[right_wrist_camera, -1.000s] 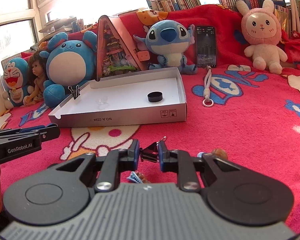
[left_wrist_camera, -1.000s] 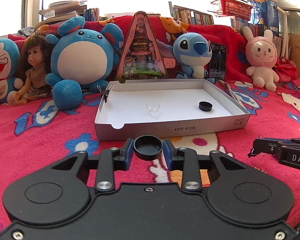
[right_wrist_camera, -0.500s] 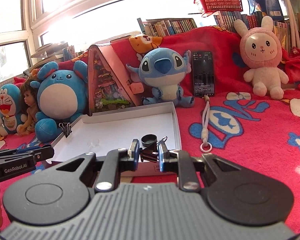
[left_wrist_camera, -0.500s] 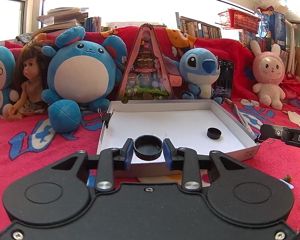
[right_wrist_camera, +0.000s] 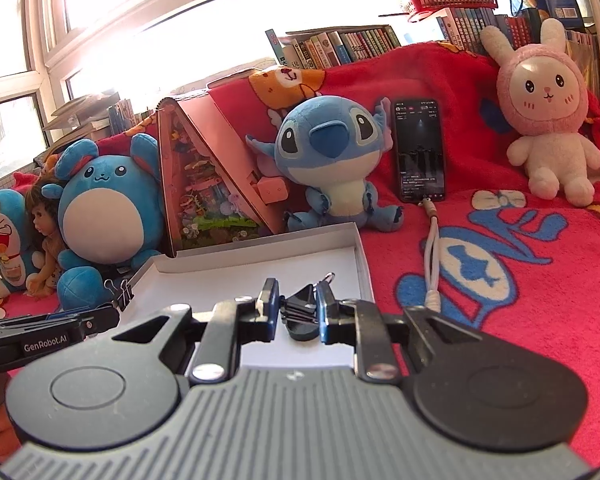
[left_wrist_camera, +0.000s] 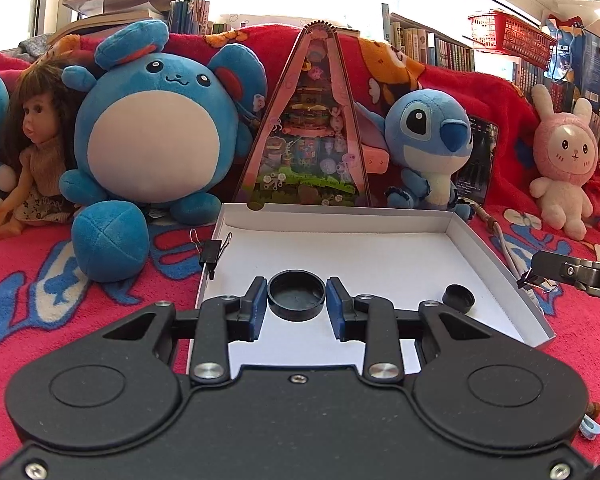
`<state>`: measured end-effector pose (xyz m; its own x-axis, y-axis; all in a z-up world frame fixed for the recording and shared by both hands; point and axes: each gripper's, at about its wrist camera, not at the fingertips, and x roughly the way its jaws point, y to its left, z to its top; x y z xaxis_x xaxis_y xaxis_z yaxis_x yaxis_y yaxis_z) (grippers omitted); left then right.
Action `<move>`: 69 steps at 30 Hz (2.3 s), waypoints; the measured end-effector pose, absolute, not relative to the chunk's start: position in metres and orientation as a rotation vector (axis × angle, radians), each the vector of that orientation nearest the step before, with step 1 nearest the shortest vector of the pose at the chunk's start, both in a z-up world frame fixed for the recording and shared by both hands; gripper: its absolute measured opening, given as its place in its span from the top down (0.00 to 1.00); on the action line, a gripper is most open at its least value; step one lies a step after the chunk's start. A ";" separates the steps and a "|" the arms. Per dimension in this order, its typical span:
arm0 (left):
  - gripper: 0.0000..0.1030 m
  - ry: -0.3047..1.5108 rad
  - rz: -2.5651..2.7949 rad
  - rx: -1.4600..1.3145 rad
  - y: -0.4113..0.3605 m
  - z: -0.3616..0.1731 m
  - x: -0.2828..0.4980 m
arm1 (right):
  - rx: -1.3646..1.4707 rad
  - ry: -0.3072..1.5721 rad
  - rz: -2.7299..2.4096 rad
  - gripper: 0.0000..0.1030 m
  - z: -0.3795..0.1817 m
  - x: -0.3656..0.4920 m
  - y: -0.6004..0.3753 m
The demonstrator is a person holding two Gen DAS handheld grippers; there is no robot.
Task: Organize rigid objects
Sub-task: 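Carry the black cap with the left gripper while the right gripper carries the binder clip to the box, then lower the black cap into the box with the left gripper while the right gripper lowers the clip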
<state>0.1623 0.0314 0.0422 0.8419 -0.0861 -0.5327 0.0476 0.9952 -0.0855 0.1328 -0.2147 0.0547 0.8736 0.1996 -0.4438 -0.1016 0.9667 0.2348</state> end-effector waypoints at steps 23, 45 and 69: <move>0.70 0.682 -0.047 -0.085 0.033 0.017 0.213 | 0.286 0.675 0.248 0.77 0.039 0.203 -0.190; 0.70 0.703 -0.056 -0.052 0.022 0.005 0.220 | 0.236 0.728 0.240 0.77 0.018 0.215 -0.176; 0.70 0.718 -0.051 -0.051 0.021 -0.003 0.223 | 0.243 0.741 0.237 0.76 0.012 0.215 -0.177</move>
